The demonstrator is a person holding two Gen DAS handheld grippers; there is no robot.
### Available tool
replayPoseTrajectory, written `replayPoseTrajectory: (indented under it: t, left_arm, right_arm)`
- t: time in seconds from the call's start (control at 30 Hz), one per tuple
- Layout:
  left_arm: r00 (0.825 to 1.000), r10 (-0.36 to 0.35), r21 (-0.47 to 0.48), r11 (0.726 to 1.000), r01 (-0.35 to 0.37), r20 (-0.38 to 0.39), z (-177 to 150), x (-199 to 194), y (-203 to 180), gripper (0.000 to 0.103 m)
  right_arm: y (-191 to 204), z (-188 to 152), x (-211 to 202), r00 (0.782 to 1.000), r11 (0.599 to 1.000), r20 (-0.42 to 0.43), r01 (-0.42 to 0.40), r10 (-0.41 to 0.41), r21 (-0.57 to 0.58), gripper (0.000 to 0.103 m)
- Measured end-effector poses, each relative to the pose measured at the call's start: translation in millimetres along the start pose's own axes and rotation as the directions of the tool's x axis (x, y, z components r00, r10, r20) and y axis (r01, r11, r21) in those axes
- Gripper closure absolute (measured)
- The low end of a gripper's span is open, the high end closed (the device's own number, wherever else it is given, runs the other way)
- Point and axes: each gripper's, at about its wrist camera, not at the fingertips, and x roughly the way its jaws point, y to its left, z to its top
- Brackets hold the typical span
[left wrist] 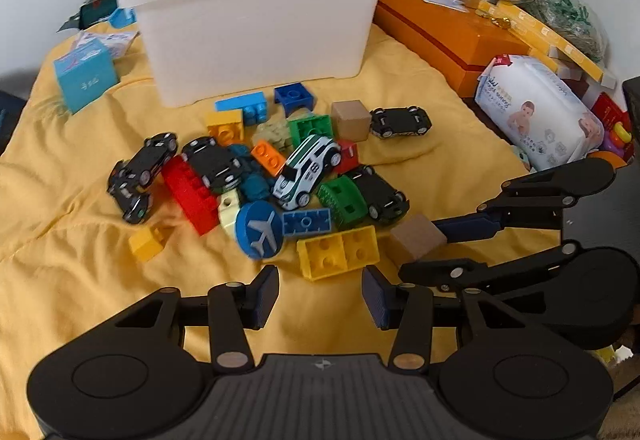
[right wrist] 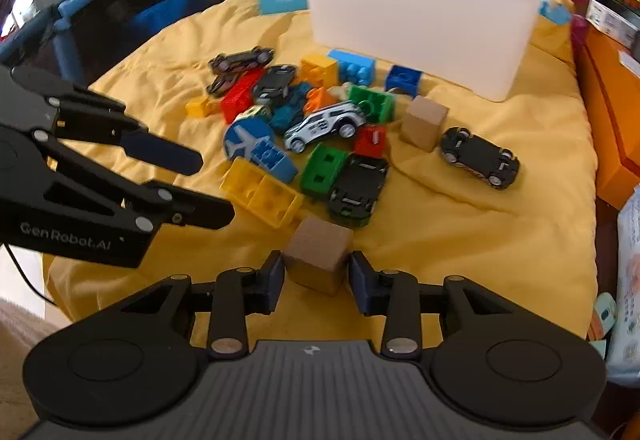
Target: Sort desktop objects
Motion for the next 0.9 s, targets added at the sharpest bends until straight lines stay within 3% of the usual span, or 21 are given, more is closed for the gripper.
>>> replayPoseTrajectory:
  t: [0.2,0.3,0.47,0.73,0.83,0.9]
  left_arm:
    - [1.0,-0.006,0.032,0.999,0.006,0.023,13,1,-3,0.053]
    - [0.997,-0.023,0.09,0.996,0.016,0.076,32,-5,-8,0.052]
    - [0.995,-0.038,0.202,0.979,0.017,0.097,73,17,-22,0.052]
    - [0.999,-0.042,0.404,0.914,0.035,0.008,104,73,-35,0.046]
    - [0.999,-0.012,0.434,0.901,0.03,-0.044,106,91,-34,0.044]
    - [0.999,-0.021,0.446,0.895,0.031,-0.028,108,95,-32,0.043]
  right_arm:
    - [-11,-1,-8,0.997,0.997,0.014,0.075,-0.075,-0.004,0.067]
    - [-15,0,-10,0.994,0.994,0.03,0.109,-0.109,-0.001,0.068]
    - [-21,-4,-5,0.994,0.993,0.011,0.106,-0.107,0.042,0.068]
    - [-26,-8,-1,0.994,0.989,0.0,0.105,-0.105,0.102,0.067]
    - [-28,-6,1,0.994,0.988,-0.001,0.106,-0.106,0.117,0.067]
    - [-28,-4,3,0.994,0.987,0.0,0.108,-0.109,0.116,0.066]
